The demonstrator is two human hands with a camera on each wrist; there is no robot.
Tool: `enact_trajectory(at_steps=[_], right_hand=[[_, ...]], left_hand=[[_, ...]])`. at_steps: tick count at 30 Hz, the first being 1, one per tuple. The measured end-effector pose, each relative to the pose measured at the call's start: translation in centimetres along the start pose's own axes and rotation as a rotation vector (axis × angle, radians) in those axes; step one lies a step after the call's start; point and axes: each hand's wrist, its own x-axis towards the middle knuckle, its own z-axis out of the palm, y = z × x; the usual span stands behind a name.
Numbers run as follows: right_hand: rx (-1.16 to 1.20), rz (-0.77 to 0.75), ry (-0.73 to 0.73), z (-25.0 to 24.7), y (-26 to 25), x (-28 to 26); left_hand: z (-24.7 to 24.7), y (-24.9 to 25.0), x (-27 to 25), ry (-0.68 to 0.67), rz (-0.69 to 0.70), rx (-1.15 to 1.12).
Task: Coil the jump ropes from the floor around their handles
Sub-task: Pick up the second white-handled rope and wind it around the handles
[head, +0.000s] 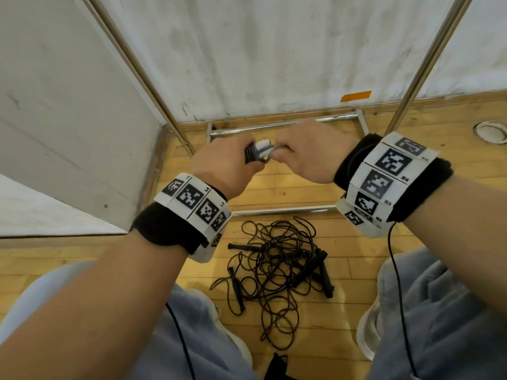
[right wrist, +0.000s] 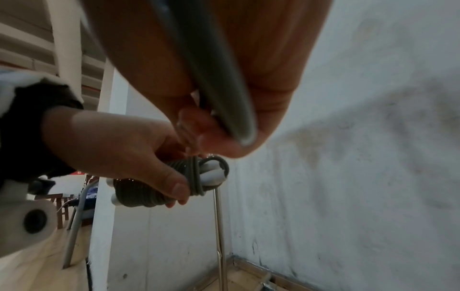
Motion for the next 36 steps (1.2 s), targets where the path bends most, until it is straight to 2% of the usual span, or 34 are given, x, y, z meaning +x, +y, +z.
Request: enact_trajectory(at_steps=[4,9,14,19,22,24,27,30,33,36], right_hand=[[0.002,-0.016,0.107,0.5,-0.1,0.3],[0.107,0.025,0.237,-0.3,0.9,0.9],[0.214,0.082,0.292,-1.3,1.2,1.3],[0.558,0.134,0.261,-2.7,2.5,1.3],[0.94,0.113,0.163,-2.7,3.2,1.1],[1.185,0.102,0.116,-2.2,3.4,1.1],[1.347,0.101,0.135,-1.3,2.8,1.1],[1.235,0.113,0.228,-1.1,2.0,1.1],[0.919,0.031,0.303,-1.9,1.4,0.8],[0.551,-0.072,0.301,-2.7,0.8,0.2]], left_hand=[[0.4,0.8,0.1,-0.025,0.05,-0.042],[0.0,1.5,0.0,0.039,0.134,-0.1],[-0.1,2.2,-0.4,0.115,0.104,-0.189],[-0.9,2.7,-0.9,0.18,0.186,-0.28],[-1.5,2.9,-1.1,0.208,0.223,-0.486],[-1.9,3.3,-1.2,0.2,0.207,-0.659],[-2.3,3.7,-1.1,0.217,0.133,-0.796],[-2.9,3.7,-1.0,0.248,0.088,-0.833],[-3.8,3.5,-0.9,0.25,0.091,-0.87],[-4.6,3.3,-0.8,0.251,0.08,-0.943]])
